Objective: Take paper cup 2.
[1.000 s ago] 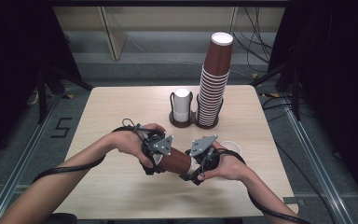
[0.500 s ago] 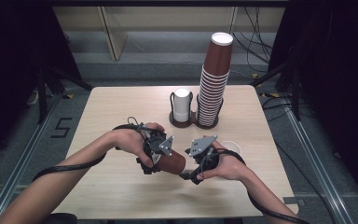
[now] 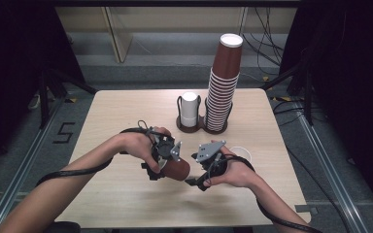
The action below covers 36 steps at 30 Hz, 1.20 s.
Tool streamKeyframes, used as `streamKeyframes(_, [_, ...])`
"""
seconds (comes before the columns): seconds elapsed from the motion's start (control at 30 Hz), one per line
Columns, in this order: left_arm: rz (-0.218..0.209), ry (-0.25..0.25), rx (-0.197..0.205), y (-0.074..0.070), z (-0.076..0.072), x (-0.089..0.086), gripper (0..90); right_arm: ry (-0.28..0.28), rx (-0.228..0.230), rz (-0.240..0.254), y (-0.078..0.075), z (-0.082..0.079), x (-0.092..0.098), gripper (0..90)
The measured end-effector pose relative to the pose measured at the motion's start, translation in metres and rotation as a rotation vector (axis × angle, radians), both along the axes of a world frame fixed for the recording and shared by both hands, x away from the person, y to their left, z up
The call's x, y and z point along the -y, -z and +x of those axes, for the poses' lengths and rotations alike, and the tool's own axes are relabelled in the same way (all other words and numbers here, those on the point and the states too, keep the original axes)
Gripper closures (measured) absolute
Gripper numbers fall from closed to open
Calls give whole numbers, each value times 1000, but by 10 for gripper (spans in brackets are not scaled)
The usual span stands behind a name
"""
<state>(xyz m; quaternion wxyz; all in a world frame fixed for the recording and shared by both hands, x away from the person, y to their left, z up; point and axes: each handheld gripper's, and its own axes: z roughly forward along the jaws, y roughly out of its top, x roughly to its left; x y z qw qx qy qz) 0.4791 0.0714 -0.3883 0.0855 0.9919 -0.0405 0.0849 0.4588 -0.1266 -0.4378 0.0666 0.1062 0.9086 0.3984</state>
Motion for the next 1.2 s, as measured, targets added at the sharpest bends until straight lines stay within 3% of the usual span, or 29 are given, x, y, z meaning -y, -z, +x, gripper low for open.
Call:
streamKeyframes(0.13, [16,8,0,0,0,3,95,3,-4,11,-1,-1,-3,115])
streamKeyframes(0.17, [18,8,-3,1,-1,4,95,-5,23,17,-1,0,-4,115])
streamKeyframes(0.27, [25,17,-3,0,-1,6,94,10,-6,29,-2,-2,-7,115])
streamKeyframes(0.4, [29,23,-4,0,0,9,94,-18,39,48,-4,0,-12,115])
streamKeyframes(0.43, [32,27,-3,0,0,10,94,-1,2,50,-3,-2,-13,115])
streamKeyframes(0.53, [23,24,-8,0,-1,11,94,-31,48,55,-4,1,-16,115])
streamKeyframes(0.67, [15,24,-10,1,-1,12,94,-28,21,69,-2,-1,-20,118])
streamKeyframes(0.73, [9,16,-15,1,-2,13,94,-36,47,71,-2,0,-21,118])
streamKeyframes(0.77, [64,65,-8,-3,1,13,95,-10,5,72,-1,-3,-22,118])
streamKeyframes(0.83, [64,68,-8,-4,1,14,94,-33,28,75,-1,0,-23,118])
streamKeyframes(0.97, [58,74,-16,-3,1,15,94,-55,51,71,-1,1,-25,124])
streamKeyframes(1.03, [-31,3,-38,3,-4,15,94,-58,53,72,-1,1,-26,127])
streamKeyframes(1.07, [-15,15,-34,2,-3,15,94,-59,37,73,0,0,-26,129])
streamKeyframes(1.1, [-4,25,-28,1,-3,15,94,-60,50,71,0,0,-26,129])
streamKeyframes(1.17, [-12,22,-40,0,-4,15,94,-60,39,76,1,-1,-27,133])
streamKeyframes(1.2, [-14,22,-40,0,-4,16,94,-62,59,76,2,0,-27,135])
